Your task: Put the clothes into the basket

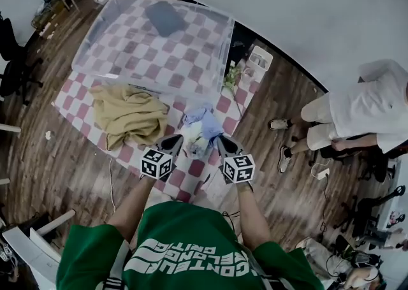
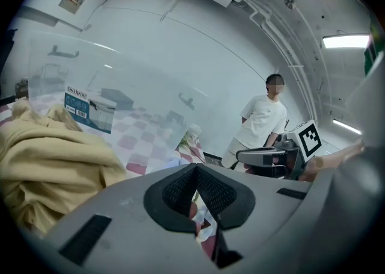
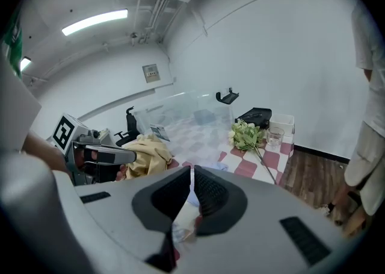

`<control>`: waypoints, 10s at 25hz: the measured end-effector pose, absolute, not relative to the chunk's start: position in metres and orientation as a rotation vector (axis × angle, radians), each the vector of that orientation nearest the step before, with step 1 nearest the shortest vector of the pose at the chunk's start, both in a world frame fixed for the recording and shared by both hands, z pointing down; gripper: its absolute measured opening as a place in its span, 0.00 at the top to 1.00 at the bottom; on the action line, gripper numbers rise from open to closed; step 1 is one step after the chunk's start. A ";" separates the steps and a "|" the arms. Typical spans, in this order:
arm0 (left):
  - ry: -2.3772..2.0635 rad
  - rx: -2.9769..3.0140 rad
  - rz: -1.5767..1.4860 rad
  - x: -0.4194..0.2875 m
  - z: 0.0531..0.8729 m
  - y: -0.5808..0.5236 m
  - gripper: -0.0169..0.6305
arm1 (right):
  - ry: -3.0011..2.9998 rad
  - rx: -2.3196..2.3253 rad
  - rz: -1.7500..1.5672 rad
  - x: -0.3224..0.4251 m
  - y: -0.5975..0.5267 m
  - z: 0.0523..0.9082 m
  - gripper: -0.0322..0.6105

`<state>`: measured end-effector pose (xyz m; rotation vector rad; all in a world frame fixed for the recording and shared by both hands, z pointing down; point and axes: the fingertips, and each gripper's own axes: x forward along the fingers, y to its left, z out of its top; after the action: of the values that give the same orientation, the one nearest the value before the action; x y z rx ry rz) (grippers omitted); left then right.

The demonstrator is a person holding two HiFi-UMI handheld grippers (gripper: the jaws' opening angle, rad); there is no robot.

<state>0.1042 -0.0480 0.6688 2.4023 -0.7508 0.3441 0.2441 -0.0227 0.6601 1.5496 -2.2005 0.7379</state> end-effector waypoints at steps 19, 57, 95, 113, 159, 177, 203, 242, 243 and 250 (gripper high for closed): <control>-0.746 2.294 0.500 0.142 0.760 -0.048 0.54 | -2.116 1.273 0.893 0.254 -0.051 0.759 0.52; -0.669 2.090 0.594 0.188 0.830 -0.053 0.58 | -2.062 1.251 1.380 0.250 -0.075 0.836 0.58; -0.954 2.506 0.349 0.145 0.656 -0.030 0.68 | -2.510 1.308 1.212 0.190 -0.048 0.672 0.76; -1.330 2.642 0.125 0.078 0.515 -0.033 0.68 | -2.857 1.062 0.955 0.117 -0.060 0.540 0.78; -1.312 2.928 -0.052 0.027 0.345 -0.237 0.69 | -3.020 1.169 0.550 0.066 -0.265 0.367 0.79; -1.105 2.911 0.100 0.041 0.412 -0.336 0.69 | -2.848 1.275 0.649 0.081 -0.359 0.436 0.79; -0.702 2.710 0.638 0.059 0.590 -0.452 0.70 | -2.453 1.304 0.984 0.093 -0.461 0.616 0.80; -0.408 2.416 1.614 0.036 0.772 -0.427 0.68 | -2.085 0.988 0.976 0.101 -0.432 0.752 0.71; -0.424 2.416 1.636 0.034 0.769 -0.429 0.68 | -2.081 0.994 0.970 0.102 -0.432 0.749 0.70; -0.515 2.442 1.685 0.022 0.741 -0.432 0.68 | -2.032 1.028 0.914 0.112 -0.425 0.730 0.66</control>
<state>0.0223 -0.4325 0.7406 2.4417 -0.5149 1.6849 0.1118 -0.4253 0.7301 1.0283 -2.0324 0.9137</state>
